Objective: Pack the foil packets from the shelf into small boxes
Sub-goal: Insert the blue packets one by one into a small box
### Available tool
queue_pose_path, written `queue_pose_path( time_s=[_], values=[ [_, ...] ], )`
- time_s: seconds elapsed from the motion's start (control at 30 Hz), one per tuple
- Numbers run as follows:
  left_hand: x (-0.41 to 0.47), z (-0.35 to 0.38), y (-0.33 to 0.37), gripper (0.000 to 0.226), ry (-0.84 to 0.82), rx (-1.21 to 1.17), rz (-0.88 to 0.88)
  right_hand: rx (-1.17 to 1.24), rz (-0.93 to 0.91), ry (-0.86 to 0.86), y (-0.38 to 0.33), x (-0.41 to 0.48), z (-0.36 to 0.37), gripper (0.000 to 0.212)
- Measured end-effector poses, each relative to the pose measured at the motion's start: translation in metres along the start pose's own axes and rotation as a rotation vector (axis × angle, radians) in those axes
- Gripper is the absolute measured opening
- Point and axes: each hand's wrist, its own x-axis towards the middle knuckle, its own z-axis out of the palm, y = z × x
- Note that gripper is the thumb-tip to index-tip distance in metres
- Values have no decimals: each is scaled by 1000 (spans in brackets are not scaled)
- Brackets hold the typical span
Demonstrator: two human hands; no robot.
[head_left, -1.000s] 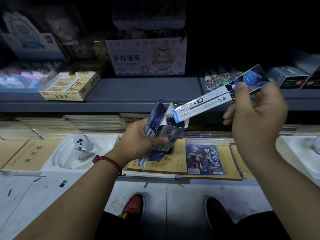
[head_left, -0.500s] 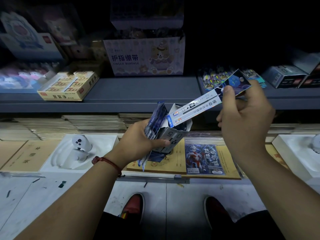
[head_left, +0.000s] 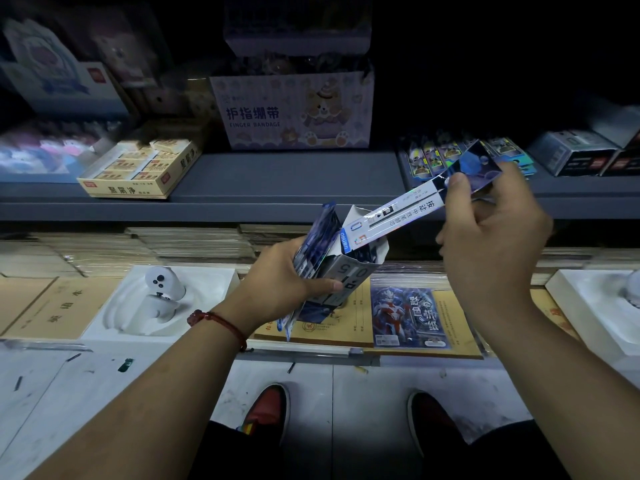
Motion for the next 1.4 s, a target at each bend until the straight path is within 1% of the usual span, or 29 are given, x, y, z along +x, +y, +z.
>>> queue_pose_path(
  time_s=[0.2, 0.4, 0.73, 0.87, 1.03, 1.1, 1.2, 1.23, 1.33, 1.37, 1.4],
  values=[
    [1, -1, 1, 38, 10, 19, -5, -5, -9, -1, -1, 0, -1, 26],
    [3, 0, -2, 43, 36, 16, -26, 0, -5, -6, -1, 0, -1, 29],
    [2, 2, 0, 38, 31, 52, -9, -41, -40, -38, -7, -2, -3, 30],
    [2, 5, 2, 40, 18, 52, 19, -44, -43, -65, -9, -8, 0, 35],
    [2, 7, 3, 38, 4, 63, 45, -53, -79, -125, -16, -17, 6, 47],
    [1, 7, 4, 37, 4, 68, 56, -49, -78, -169, -18, -20, 8, 51],
    [1, 7, 5, 36, -3, 83, 78, -106, -64, -282, -16, -23, 11, 47],
    [1, 8, 6, 35, -7, 92, 84, -151, -46, -347, -16, -23, 12, 45],
    [0, 9, 7, 35, -9, 147, 109, -285, 10, -616, -15, -27, 14, 39],
    [-1, 9, 7, 37, -6, 167, 117, -301, 19, -675, -15, -28, 15, 38],
    [-1, 9, 7, 39, -4, 179, 124, -291, 27, -698, -15, -29, 15, 35]
  ],
)
